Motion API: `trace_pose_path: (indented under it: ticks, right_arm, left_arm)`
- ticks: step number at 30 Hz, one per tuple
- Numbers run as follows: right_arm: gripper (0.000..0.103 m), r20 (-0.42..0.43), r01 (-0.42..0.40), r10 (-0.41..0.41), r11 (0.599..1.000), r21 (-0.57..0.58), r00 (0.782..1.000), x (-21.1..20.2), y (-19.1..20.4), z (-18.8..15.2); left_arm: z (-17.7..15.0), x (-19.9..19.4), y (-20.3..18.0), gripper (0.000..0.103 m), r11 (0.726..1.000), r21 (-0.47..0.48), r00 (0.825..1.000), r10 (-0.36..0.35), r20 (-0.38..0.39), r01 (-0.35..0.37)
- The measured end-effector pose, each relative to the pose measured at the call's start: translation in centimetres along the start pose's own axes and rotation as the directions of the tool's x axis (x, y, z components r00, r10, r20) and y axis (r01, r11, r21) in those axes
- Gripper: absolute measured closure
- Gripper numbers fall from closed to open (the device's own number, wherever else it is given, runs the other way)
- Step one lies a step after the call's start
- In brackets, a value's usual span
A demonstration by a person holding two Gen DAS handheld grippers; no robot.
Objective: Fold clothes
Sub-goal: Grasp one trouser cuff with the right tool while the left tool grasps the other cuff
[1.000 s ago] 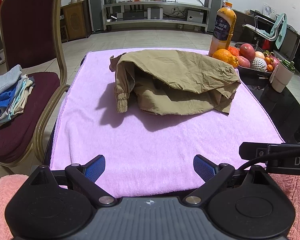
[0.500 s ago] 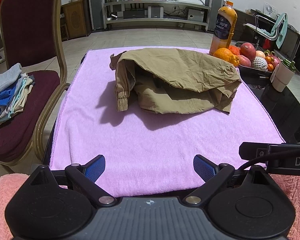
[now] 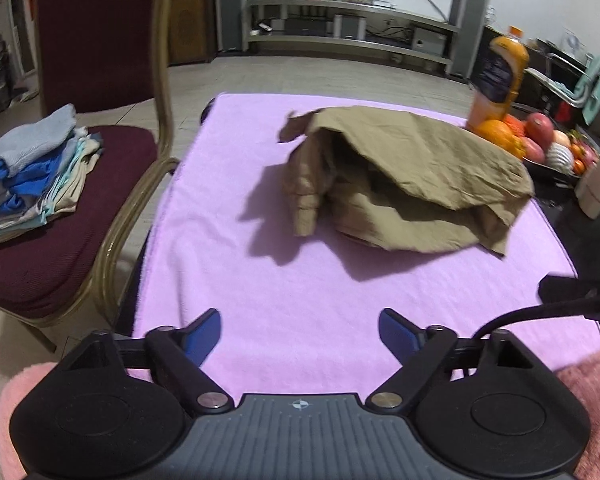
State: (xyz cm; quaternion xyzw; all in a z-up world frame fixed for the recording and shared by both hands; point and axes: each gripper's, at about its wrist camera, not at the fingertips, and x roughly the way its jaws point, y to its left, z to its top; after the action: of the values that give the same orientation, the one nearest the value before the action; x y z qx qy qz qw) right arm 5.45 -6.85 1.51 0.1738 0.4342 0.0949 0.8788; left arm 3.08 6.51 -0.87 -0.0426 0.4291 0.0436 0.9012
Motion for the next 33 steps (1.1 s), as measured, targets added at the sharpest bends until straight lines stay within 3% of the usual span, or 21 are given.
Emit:
trace_pose_path:
  ticks: [3, 6, 9, 10, 12, 14, 16, 18, 23, 24, 25, 26, 27, 28, 31, 33]
  right_arm:
    - [0.003, 0.02, -0.11, 0.109, 0.99, 0.085, 0.994, 1.8, -0.4, 1.1]
    - [0.008, 0.013, -0.194, 0.195, 0.964, 0.181, 0.981, 5.1, -1.3, 1.8]
    - [0.04, 0.005, -0.231, 0.241, 0.923, 0.306, 0.97, 8.6, -2.8, 1.9]
    - [0.051, 0.005, -0.247, 0.262, 0.902, 0.353, 0.965, 9.8, -3.4, 1.8]
    - [0.055, 0.018, -0.281, 0.304, 0.855, 0.437, 0.952, 11.9, -4.6, 1.4]
    - [0.055, 0.038, -0.292, 0.316, 0.813, 0.504, 0.948, 13.8, -5.7, 0.9]
    - [0.052, 0.052, -0.286, 0.315, 0.767, 0.574, 0.948, 15.6, -6.8, 0.5]
    - [0.046, 0.065, -0.286, 0.321, 0.712, 0.641, 0.945, 17.4, -7.8, 0.2]
    - [0.04, 0.117, -0.295, 0.309, 0.629, 0.719, 0.944, 21.3, -8.8, 0.3]
    - [0.041, 0.124, -0.3, 0.307, 0.634, 0.713, 0.944, 21.7, -8.5, 0.6]
    - [0.045, 0.131, -0.304, 0.305, 0.638, 0.707, 0.943, 22.1, -8.2, 1.0]
    - [0.054, 0.134, -0.305, 0.299, 0.649, 0.697, 0.945, 22.3, -7.9, 1.4]
    - [0.082, 0.124, -0.286, 0.276, 0.688, 0.667, 0.953, 22.0, -7.4, 2.2]
    - [0.098, 0.118, -0.27, 0.254, 0.726, 0.633, 0.96, 21.6, -6.9, 3.0]
    - [0.098, 0.179, -0.249, 0.185, 0.848, 0.468, 0.966, 16.9, -5.7, 6.7]
    - [0.098, 0.245, -0.238, 0.154, 0.901, 0.363, 0.957, 12.3, -5.2, 9.4]
  left_arm:
    - [0.6, 1.0, 0.8, 0.03, 1.0, 0.005, 1.0, -0.016, 0.019, 0.016]
    - [1.1, 2.2, 1.0, 0.048, 0.999, 0.039, 0.997, -0.019, 0.074, 0.016]
    - [1.9, 4.2, 0.9, 0.069, 0.997, 0.077, 0.994, -0.04, 0.098, 0.033]
    - [2.2, 5.0, 0.8, 0.071, 0.995, 0.089, 0.993, -0.047, 0.105, 0.038]
    - [2.8, 6.5, 0.6, 0.07, 0.992, 0.119, 0.99, -0.047, 0.132, 0.031]
    - [3.5, 8.1, 0.3, 0.063, 0.989, 0.15, 0.986, -0.032, 0.163, 0.007]
    - [4.4, 9.6, 0.1, 0.049, 0.988, 0.151, 0.986, -0.029, 0.166, 0.004]
    - [5.1, 11.1, -0.1, 0.043, 0.986, 0.164, 0.986, -0.027, 0.166, 0.0]
    - [6.3, 14.3, -1.5, 0.044, 0.969, 0.24, 0.98, 0.004, 0.198, -0.053]
    - [6.6, 14.8, -1.8, 0.054, 0.965, 0.257, 0.978, 0.003, 0.21, -0.058]
    - [6.8, 15.2, -2.0, 0.076, 0.96, 0.273, 0.977, -0.005, 0.215, -0.056]
    - [7.2, 15.4, -2.2, 0.09, 0.959, 0.28, 0.977, -0.011, 0.211, -0.05]
    - [7.6, 15.4, -2.5, 0.096, 0.959, 0.28, 0.979, -0.012, 0.203, -0.047]
    - [8.0, 15.1, -2.6, 0.097, 0.96, 0.277, 0.979, -0.012, 0.203, -0.045]
    - [9.7, 12.1, -1.9, 0.098, 0.969, 0.247, 0.974, -0.07, 0.215, 0.015]
    - [11.0, 9.3, -0.7, 0.098, 0.974, 0.207, 0.967, -0.141, 0.214, 0.096]
